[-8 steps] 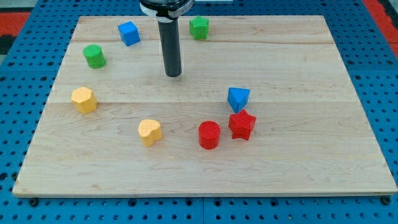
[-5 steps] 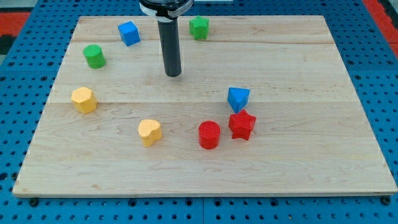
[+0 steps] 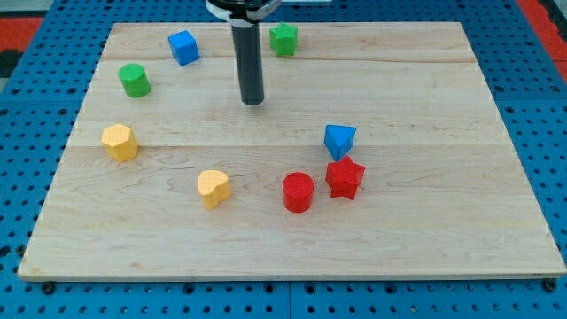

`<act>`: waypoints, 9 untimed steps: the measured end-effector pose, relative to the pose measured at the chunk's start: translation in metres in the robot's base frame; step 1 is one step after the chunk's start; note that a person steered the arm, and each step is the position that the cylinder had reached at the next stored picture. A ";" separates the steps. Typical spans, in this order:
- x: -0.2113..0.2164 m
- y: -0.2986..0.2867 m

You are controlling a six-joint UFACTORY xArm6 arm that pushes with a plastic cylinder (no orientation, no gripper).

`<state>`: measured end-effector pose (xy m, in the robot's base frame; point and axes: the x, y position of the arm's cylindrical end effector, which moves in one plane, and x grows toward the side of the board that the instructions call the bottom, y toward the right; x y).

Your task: Move the blue triangle horizontally to the right side of the red circle

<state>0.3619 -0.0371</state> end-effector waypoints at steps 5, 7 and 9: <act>0.099 0.175; 0.127 0.179; 0.098 0.205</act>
<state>0.4603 0.1681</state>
